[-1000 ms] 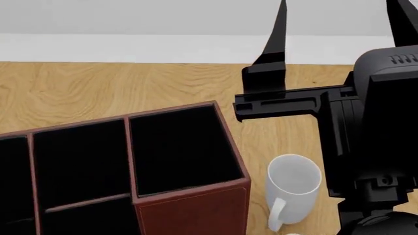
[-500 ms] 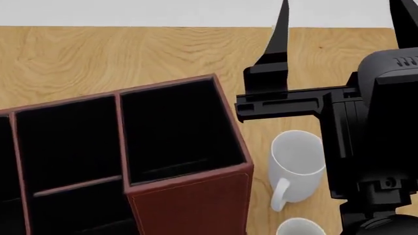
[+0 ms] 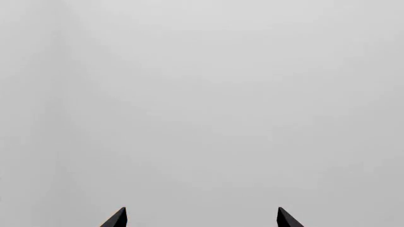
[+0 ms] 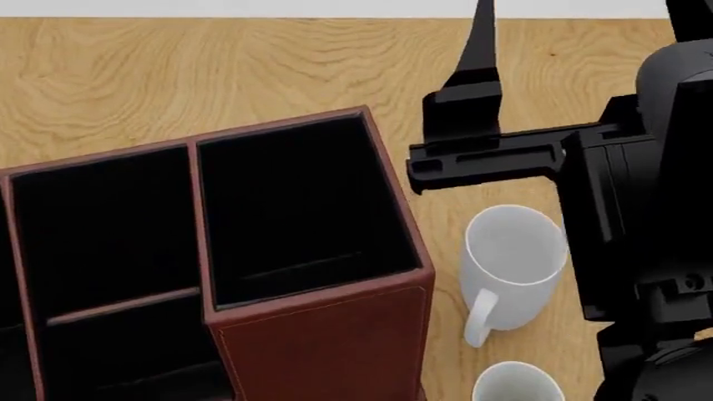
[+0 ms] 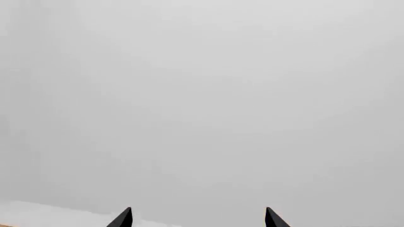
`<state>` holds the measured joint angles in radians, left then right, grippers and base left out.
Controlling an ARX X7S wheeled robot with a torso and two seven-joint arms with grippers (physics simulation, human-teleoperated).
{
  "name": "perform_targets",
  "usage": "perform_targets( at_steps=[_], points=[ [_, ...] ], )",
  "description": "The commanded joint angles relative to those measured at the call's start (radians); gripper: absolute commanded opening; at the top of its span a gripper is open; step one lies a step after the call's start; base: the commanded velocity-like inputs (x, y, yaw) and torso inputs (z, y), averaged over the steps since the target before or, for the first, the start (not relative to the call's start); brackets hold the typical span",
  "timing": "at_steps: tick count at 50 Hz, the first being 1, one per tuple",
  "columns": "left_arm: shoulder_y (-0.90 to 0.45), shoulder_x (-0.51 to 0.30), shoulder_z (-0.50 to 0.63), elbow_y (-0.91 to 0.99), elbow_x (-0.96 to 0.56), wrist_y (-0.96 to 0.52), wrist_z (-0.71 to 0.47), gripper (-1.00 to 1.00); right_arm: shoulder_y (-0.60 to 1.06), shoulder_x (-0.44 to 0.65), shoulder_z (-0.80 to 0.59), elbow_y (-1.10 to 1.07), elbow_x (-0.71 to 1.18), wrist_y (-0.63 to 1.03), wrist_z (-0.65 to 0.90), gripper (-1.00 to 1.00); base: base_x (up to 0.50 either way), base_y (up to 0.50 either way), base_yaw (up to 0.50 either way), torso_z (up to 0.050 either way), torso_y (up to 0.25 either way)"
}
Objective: Pick up the book and place it in the right compartment of the caddy.
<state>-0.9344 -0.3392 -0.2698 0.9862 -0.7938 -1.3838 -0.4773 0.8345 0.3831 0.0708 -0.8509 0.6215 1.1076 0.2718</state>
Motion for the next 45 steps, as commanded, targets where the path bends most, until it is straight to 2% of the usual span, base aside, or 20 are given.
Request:
perform_targets(
  at_steps=[1, 3, 7, 9, 17, 23, 30, 37, 45],
  points=[
    [-0.057, -0.010, -0.057, 0.015, -0.068, -0.048, -0.028, 1.00, 0.234, 0.059, 0.145, 0.120, 0.249, 0.224, -0.111, 1.00, 0.00, 0.00, 0.00, 0.000, 0.000],
    [-0.061, -0.009, -0.068, 0.019, -0.079, -0.054, -0.035, 1.00, 0.308, 0.121, 0.109, 0.162, 0.254, 0.245, -0.156, 1.00, 0.00, 0.00, 0.00, 0.000, 0.000],
    [-0.057, 0.002, -0.078, 0.006, -0.088, -0.032, -0.039, 1.00, 0.476, 0.185, 0.089, 0.265, 0.363, 0.347, -0.265, 1.00, 0.00, 0.00, 0.00, 0.000, 0.000],
    [-0.055, -0.003, -0.063, 0.000, -0.081, -0.017, -0.042, 1.00, 0.516, 0.210, 0.055, 0.286, 0.368, 0.343, -0.303, 1.00, 0.00, 0.00, 0.00, 0.000, 0.000],
    [-0.073, -0.014, -0.056, -0.010, -0.098, -0.009, -0.057, 1.00, 0.667, 0.234, -0.107, 0.481, 0.392, 0.321, -0.506, 1.00, 0.00, 0.00, 0.00, 0.000, 0.000],
    [-0.065, -0.024, -0.060, -0.011, -0.102, 0.010, -0.064, 1.00, 0.689, 0.278, -0.227, 0.534, 0.467, 0.359, -0.700, 1.00, 0.00, 0.00, 0.00, 0.000, 0.000],
    [-0.055, -0.030, -0.055, -0.014, -0.111, 0.026, -0.070, 1.00, 0.706, 0.289, -0.354, 0.593, 0.527, 0.422, -0.826, 1.00, 0.00, 0.00, 0.00, 0.000, 0.000],
    [-0.046, -0.035, -0.053, -0.019, -0.117, 0.042, -0.078, 1.00, 0.819, 0.374, -0.560, 0.604, 0.548, 0.449, -1.006, 1.00, 0.00, 0.00, 0.00, 0.000, 0.000],
    [-0.046, -0.042, -0.058, -0.018, -0.136, 0.045, -0.091, 1.00, 0.962, 0.447, -0.821, 0.567, 0.484, 0.434, -1.205, 1.00, 0.00, 0.00, 0.00, 0.000, 0.000]
  ],
)
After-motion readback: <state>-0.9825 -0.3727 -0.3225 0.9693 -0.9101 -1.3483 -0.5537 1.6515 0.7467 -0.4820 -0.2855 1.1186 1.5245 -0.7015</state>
